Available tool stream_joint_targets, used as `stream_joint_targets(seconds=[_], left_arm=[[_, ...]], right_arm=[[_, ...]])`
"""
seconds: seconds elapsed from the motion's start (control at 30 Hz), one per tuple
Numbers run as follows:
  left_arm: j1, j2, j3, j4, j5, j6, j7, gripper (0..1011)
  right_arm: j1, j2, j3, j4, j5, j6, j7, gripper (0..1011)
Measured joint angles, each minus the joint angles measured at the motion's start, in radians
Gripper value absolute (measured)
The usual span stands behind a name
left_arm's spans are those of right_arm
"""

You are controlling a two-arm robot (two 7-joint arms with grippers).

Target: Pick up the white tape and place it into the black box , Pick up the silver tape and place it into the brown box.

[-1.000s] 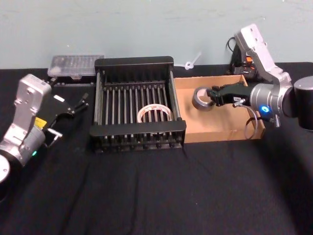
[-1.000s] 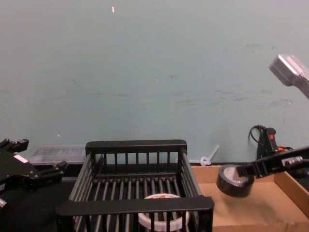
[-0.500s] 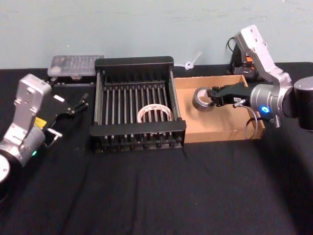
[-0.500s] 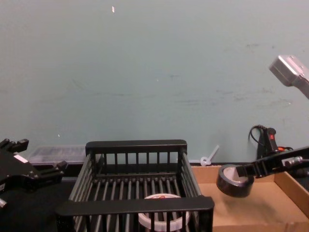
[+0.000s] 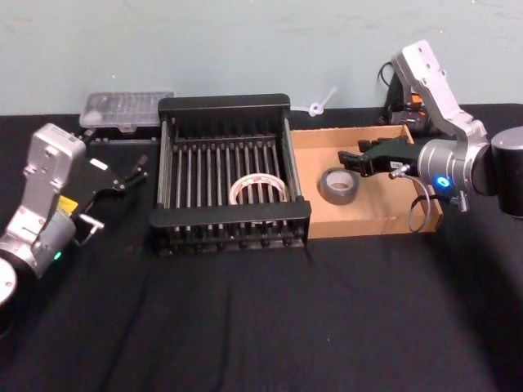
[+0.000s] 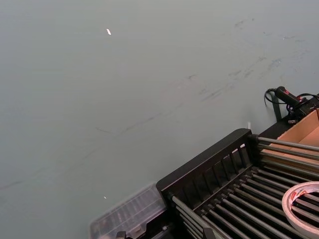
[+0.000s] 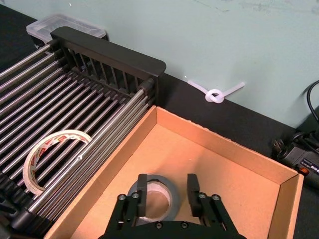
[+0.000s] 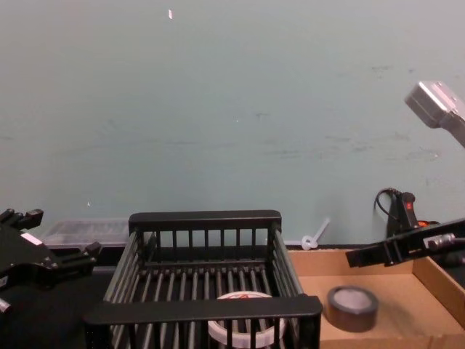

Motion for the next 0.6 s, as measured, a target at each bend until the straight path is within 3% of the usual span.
stream_joint_targets(seconds=[0.27, 0.6], left_arm=[[0.000, 0.000, 0.000, 0.000, 0.000, 0.000, 0.000, 1001], [0.000, 0.000, 0.000, 0.000, 0.000, 0.000, 0.000, 1001]], right_arm=[[0.000, 0.000, 0.000, -0.001, 0.001, -0.001, 0.000, 737], [0.000, 0.000, 0.000, -0.001, 0.001, -0.001, 0.000, 990]])
